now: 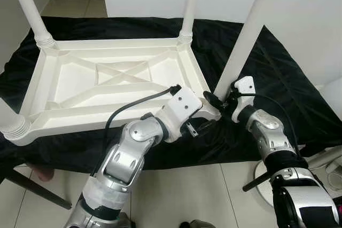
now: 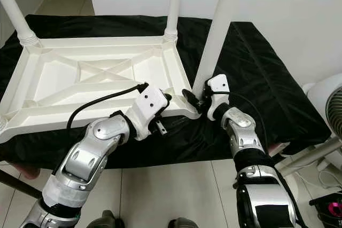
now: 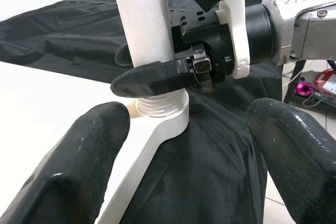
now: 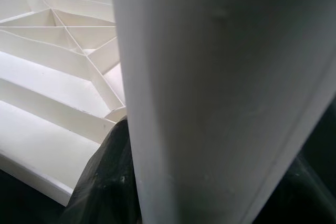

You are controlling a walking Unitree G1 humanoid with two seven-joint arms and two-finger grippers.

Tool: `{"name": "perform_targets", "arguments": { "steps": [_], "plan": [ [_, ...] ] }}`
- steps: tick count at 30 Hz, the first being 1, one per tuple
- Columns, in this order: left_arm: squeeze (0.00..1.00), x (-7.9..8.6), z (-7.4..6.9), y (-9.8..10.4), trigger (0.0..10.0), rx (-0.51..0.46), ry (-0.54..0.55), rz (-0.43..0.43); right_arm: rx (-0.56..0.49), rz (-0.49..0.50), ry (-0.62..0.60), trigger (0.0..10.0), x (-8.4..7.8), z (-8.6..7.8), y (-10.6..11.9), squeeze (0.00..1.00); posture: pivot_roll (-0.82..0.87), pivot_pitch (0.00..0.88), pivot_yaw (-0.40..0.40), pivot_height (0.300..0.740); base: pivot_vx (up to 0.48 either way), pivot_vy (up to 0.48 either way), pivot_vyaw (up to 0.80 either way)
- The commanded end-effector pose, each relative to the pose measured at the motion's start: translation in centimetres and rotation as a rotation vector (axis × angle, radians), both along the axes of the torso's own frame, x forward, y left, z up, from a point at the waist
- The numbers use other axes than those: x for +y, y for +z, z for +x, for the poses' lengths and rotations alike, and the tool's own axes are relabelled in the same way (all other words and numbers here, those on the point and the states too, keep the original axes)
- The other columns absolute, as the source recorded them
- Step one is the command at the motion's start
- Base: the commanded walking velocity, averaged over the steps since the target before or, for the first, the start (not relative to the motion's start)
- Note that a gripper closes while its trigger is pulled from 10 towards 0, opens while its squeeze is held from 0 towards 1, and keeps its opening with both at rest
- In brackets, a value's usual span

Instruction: Building children table

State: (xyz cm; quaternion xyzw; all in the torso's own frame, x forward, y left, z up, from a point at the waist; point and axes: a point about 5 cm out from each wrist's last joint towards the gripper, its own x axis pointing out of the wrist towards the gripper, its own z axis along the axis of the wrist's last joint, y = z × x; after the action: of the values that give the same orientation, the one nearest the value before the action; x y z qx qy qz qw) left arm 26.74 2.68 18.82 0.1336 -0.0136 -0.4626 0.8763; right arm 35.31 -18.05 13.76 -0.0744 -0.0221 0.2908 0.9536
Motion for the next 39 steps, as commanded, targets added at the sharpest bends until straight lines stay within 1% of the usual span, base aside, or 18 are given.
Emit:
{"name": "perform_targets", "arguments": {
  "steps": [1, 4, 7, 9, 10, 12, 14, 16, 19, 22, 25, 27, 29, 32, 33, 35, 36, 39],
  "plan": [
    [0.0, 0.1, 0.2, 0.2, 10.0, -0.017, 0.058, 0.0, 0.065, -0.019, -0.028, 10.0, -0.4, -0.5, -1.7, 0.0, -0.06, 0.037, -0.027, 0.74, 0.0, 0.0, 0.0],
    [0.0, 0.1, 0.2, 0.2, 10.0, -0.016, 0.057, 0.001, 0.069, -0.005, -0.039, 10.0, -0.4, -0.5, -1.8, 0.0, -0.06, 0.037, -0.027, 0.74, 0.0, 0.0, 0.0],
    [0.0, 0.1, 0.1, 0.2, 10.0, -0.013, 0.052, 0.001, 0.084, 0.016, -0.105, 10.0, -0.5, -0.6, -2.3, 0.0, -0.07, 0.041, -0.026, 0.74, 0.0, 0.0, 0.0],
    [0.0, 0.1, 0.1, 0.1, 10.0, -0.01, 0.049, 0.001, 0.09, -0.002, -0.198, 10.0, -0.5, -0.4, -2.6, 0.0, -0.07, 0.043, -0.028, 0.74, 0.0, 0.0, 0.0],
    [0.0, 0.1, 0.1, 0.1, 10.0, -0.01, 0.049, 0.001, 0.09, -0.002, -0.198, 10.0, -0.5, -0.4, -2.6, 0.0, -0.07, 0.043, -0.028, 0.74, 0.0, 0.0, 0.0],
    [0.0, 0.0, 0.0, 0.1, 10.0, -0.008, 0.048, 0.001, 0.086, -0.004, -0.275, 10.0, -0.3, -0.3, -2.7, 0.0, -0.07, 0.047, -0.032, 0.74, 0.0, 0.0, 0.0],
    [0.0, 0.0, 0.0, 0.1, 10.0, -0.008, 0.048, 0.001, 0.086, -0.004, -0.275, 10.0, -0.3, -0.3, -2.7, 0.0, -0.07, 0.047, -0.032, 0.74, 0.0, 0.0, 0.0],
    [0.0, 0.0, -0.1, 0.0, 10.0, -0.003, 0.048, 0.0, 0.097, 0.016, -0.37, 10.0, 0.4, -0.5, -3.1, 0.0, -0.07, 0.05, -0.035, 0.74, 0.0, 0.0, 0.0],
    [0.0, 0.0, -0.1, -0.1, 10.0, -0.002, 0.049, 0.0, 0.102, 0.022, -0.411, 10.0, 0.8, -0.6, -3.2, 0.0, -0.07, 0.05, -0.035, 0.74, 0.0, 0.0, 0.0],
    [0.0, 0.0, -0.2, -0.2, 10.0, 0.002, 0.048, -0.001, 0.099, 0.078, -0.502, 10.0, 2.3, -1.2, -3.2, 0.0, -0.07, 0.049, -0.039, 0.74, 0.0, 0.0, 0.0],
    [0.0, 0.0, -0.3, -0.2, 10.0, 0.003, 0.047, 0.0, 0.085, 0.106, -0.551, 10.0, 3.0, -1.5, -3.1, 0.0, -0.06, 0.047, -0.042, 0.74, 0.0, 0.0, 0.0],
    [0.0, 0.0, -0.3, -0.3, 10.0, 0.003, 0.047, 0.0, 0.083, 0.146, -0.62, 10.0, 4.1, -2.1, -3.1, 0.0, -0.06, 0.044, -0.045, 0.74, 0.0, 0.0, 0.0],
    [0.0, 0.0, -0.3, -0.3, 10.0, 0.003, 0.047, 0.0, 0.083, 0.146, -0.62, 10.0, 4.1, -2.1, -3.1, 0.0, -0.06, 0.044, -0.045, 0.74, 0.0, 0.0, 0.0],
    [0.0, 0.0, -0.4, -0.3, 10.0, 0.003, 0.048, 0.001, 0.073, 0.159, -0.667, 10.0, 4.3, -2.4, -3.0, 0.0, -0.06, 0.043, -0.047, 0.74, 0.0, 0.0, 0.0],
    [0.0, 0.0, -0.4, -0.3, 10.0, 0.004, 0.049, 0.001, 0.048, 0.192, -0.724, 10.0, 4.5, -2.7, -2.7, 0.0, -0.06, 0.042, -0.048, 0.74, 0.0, 0.0, 0.0],
    [0.0, 0.0, -0.4, -0.3, 10.0, 0.004, 0.05, 0.002, 0.019, 0.222, -0.737, 10.0, 4.9, -2.9, -2.2, 0.0, -0.06, 0.04, -0.05, 0.74, 0.0, 0.0, 0.0],
    [0.0, 0.0, -0.4, -0.4, 10.0, 0.006, 0.051, 0.002, -0.025, 0.247, -0.731, 10.0, 5.2, -3.1, -1.3, 0.0, -0.06, 0.039, -0.051, 0.74, 0.0, 0.0, 0.0],
    [0.0, -0.1, -0.4, -0.4, 10.0, 0.006, 0.049, 0.003, -0.03, 0.26, -0.706, 10.0, 5.2, -3.1, -1.0, 0.0, -0.06, 0.035, -0.051, 0.74, 0.0, 0.0, 0.0]
  ]
}}
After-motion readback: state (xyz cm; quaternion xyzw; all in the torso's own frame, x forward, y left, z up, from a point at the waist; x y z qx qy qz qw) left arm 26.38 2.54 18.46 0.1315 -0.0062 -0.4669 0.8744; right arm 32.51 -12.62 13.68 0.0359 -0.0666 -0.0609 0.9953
